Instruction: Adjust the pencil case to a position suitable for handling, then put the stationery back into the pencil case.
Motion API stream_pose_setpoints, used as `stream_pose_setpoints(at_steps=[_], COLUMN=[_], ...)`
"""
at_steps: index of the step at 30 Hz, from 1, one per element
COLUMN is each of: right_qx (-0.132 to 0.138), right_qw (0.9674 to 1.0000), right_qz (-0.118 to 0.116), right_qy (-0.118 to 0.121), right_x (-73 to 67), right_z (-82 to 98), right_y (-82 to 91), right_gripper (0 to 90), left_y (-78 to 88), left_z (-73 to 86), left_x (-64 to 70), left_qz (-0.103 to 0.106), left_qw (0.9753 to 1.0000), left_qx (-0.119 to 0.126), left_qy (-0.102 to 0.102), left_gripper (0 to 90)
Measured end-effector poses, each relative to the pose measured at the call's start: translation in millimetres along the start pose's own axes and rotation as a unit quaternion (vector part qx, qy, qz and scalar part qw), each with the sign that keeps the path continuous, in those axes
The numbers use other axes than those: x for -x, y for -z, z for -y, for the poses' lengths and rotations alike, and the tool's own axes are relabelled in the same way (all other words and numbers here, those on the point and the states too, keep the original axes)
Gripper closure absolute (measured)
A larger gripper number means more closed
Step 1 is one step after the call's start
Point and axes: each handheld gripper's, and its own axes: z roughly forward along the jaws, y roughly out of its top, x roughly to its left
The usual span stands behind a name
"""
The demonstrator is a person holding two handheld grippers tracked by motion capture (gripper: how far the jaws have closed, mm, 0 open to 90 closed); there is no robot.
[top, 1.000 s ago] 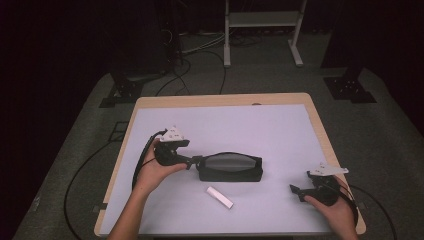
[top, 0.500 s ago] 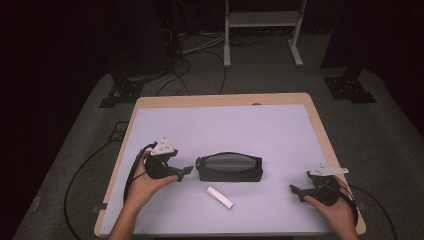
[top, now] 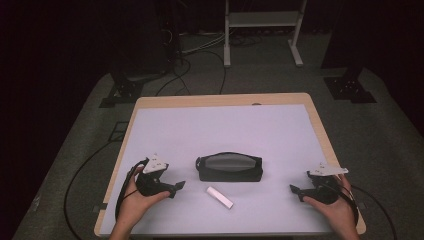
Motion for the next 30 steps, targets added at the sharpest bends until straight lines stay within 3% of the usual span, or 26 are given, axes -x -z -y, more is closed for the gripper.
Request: stream_pose_setpoints(at_steps=[8,12,17,26,30], right_qx=[-0.003,-0.004,-0.014,-0.009,-0.002], right_qw=[1.0,1.0,0.9999,0.9997,0.9994], right_qz=[-0.001,0.0,0.003,-0.022,-0.036], right_qy=[0.0,-0.002,-0.001,0.002,0.004], right_x=[-0.1,-0.6,-1.8,-10.6,-17.0], right_z=[-1.1,-1.5,-4.9,-12.4,-17.6], right_y=[-0.8,-0.6,3.0,6.4,7.5], right_gripper=[11.9,12.7,23.5,33.6,34.5], left_y=[10.3,13.2,10.8,7.1,1.8], left_z=[19.1,31.9,43.5,50.2,53.3], left_x=[1.6,0.2,-0.6,-2.9,-1.2], left_qz=[-0.022,-0.033,-0.052,-0.08,-0.079], left_qw=[0.9997,0.9993,0.9983,0.9962,0.9963], left_qx=[-0.009,-0.01,-0.013,-0.016,-0.023], left_qy=[0.004,0.015,0.021,0.031,0.023], left_gripper=[9.8,9.6,9.4,7.9,7.9])
